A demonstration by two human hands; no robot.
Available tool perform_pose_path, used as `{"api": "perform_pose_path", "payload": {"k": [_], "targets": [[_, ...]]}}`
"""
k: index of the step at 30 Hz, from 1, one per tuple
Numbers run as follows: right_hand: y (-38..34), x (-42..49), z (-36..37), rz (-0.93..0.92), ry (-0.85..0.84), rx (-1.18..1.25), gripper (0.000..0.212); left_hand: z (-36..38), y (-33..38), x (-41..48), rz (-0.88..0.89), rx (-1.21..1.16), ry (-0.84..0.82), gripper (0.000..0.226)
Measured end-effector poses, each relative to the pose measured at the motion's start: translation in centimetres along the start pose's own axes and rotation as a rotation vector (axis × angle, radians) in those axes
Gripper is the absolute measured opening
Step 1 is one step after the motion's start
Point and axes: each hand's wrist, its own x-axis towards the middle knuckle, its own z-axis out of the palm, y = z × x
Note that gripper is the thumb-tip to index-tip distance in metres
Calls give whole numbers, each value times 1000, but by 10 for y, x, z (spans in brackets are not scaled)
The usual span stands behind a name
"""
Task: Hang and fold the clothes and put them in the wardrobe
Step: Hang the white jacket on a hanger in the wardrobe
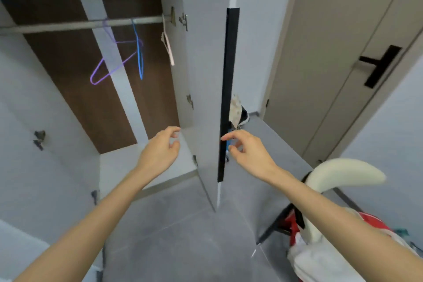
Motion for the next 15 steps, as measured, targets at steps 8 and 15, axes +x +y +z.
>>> {"api": "perform_pose_path", "payload": {"k": [8, 15], "targets": [[93, -139, -88, 386, 177, -79, 30, 129, 119, -10, 223, -44, -345, 37], [137, -232, -115, 684, 357, -150, 32, 210, 188, -24, 476, -95, -579, 36]]}}
